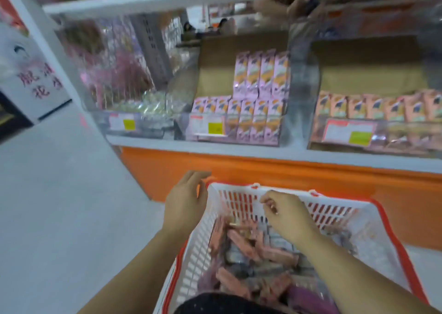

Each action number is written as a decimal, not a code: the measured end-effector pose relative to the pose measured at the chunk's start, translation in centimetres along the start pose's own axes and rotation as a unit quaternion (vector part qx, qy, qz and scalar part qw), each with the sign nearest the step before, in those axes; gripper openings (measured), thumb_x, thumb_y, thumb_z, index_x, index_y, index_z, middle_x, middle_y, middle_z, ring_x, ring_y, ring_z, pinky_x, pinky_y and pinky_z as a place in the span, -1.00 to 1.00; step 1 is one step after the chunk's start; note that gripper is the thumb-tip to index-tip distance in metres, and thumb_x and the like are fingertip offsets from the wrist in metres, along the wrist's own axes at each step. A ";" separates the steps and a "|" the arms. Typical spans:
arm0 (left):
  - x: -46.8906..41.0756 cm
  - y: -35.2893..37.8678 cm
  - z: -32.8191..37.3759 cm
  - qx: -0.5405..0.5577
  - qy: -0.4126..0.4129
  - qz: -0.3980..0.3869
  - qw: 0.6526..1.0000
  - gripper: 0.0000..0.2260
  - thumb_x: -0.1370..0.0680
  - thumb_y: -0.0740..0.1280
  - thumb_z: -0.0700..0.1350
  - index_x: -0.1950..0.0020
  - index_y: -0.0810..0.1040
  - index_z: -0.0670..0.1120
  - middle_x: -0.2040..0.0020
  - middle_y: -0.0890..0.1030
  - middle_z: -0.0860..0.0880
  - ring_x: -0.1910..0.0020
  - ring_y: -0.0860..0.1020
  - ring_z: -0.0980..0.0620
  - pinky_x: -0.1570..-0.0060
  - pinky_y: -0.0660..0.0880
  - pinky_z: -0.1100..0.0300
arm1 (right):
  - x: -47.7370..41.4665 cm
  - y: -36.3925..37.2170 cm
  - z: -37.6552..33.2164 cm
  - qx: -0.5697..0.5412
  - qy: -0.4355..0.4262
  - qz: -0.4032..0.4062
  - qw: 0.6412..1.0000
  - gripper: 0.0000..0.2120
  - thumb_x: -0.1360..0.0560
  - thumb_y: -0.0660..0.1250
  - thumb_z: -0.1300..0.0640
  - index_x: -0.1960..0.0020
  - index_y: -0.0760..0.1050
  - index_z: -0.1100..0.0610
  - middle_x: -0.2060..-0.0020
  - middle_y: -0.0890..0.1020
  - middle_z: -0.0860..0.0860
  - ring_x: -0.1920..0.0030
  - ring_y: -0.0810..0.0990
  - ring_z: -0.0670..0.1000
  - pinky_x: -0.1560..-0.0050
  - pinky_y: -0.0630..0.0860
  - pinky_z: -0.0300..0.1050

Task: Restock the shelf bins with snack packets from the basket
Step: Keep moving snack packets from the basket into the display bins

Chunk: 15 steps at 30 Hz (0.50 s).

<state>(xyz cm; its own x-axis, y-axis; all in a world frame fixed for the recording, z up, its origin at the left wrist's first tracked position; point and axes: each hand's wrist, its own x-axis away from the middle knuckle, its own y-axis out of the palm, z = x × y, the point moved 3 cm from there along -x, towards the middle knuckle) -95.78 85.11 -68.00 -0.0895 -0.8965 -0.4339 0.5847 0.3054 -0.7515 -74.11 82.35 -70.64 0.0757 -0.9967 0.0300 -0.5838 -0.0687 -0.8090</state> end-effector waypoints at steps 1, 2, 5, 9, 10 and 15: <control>1.3 0.7 -1.5 -0.011 -0.036 -0.033 0.999 -0.73 -0.57 0.24 -0.20 -0.23 0.54 0.00 -0.18 0.53 0.07 -0.05 0.54 0.02 0.14 0.45 0.17 | 0.7 2.0 1.0 -0.004 0.036 -0.020 0.999 -0.86 -0.56 0.22 0.18 -0.05 0.53 0.09 0.14 0.64 0.01 0.15 0.58 0.05 0.07 0.53 -0.07; 2.5 1.5 -2.9 -0.025 -0.065 -0.067 0.995 -0.70 -0.57 0.24 -0.19 -0.28 0.50 0.00 -0.25 0.49 0.07 -0.13 0.51 0.01 0.06 0.45 0.14 | 1.5 3.8 1.7 0.000 0.057 -0.050 0.997 -0.87 -0.57 0.21 0.18 -0.04 0.52 0.07 0.19 0.61 -0.03 0.20 0.56 0.02 0.13 0.51 -0.11; 5.4 3.9 -6.0 -0.029 -0.113 -0.160 0.980 -0.61 -0.60 0.20 -0.12 -0.44 0.34 -0.01 -0.43 0.33 0.07 -0.35 0.37 0.01 -0.19 0.39 0.12 | 2.6 9.1 3.0 0.021 0.068 -0.173 0.982 -0.87 -0.55 0.22 0.15 0.08 0.47 -0.06 0.18 0.61 -0.08 0.10 0.59 0.02 0.19 0.49 -0.18; 7.3 5.6 -7.4 0.015 -0.147 -0.187 0.971 -0.61 -0.63 0.15 -0.13 -0.48 0.29 -0.01 -0.51 0.20 0.08 -0.45 0.25 0.09 -0.30 0.26 0.24 | 1.8 13.3 1.9 -0.014 0.065 -0.277 0.959 -0.74 -0.57 0.23 0.12 -0.25 0.49 0.01 -0.04 0.60 -0.03 -0.06 0.58 0.00 -0.07 0.53 -0.10; 7.4 5.7 -7.5 0.027 -0.148 -0.173 0.973 -0.62 -0.63 0.14 -0.16 -0.46 0.32 -0.01 -0.50 0.23 0.07 -0.45 0.26 0.09 -0.30 0.23 0.27 | 1.4 13.8 1.4 -0.016 0.057 -0.281 0.958 -0.70 -0.57 0.25 0.11 -0.30 0.47 0.02 -0.12 0.58 -0.02 -0.11 0.57 0.00 -0.12 0.52 -0.07; 7.3 5.8 -7.9 0.044 -0.138 -0.151 0.978 -0.63 -0.61 0.16 -0.23 -0.41 0.40 -0.03 -0.47 0.30 0.05 -0.41 0.31 0.09 -0.26 0.20 0.34 | 0.2 17.1 -0.3 -0.002 -0.001 -0.322 0.947 -0.67 -0.52 0.31 0.05 -0.27 0.49 0.04 -0.24 0.54 0.02 -0.22 0.52 0.07 -0.14 0.49 -0.11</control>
<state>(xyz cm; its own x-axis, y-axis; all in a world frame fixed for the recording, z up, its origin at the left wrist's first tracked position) -99.41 82.85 -79.46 -0.0545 -0.9978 -0.0387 0.6332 -0.0046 -0.7740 -84.30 80.95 -84.29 0.4187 -0.7479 0.5151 -0.4190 -0.6624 -0.6211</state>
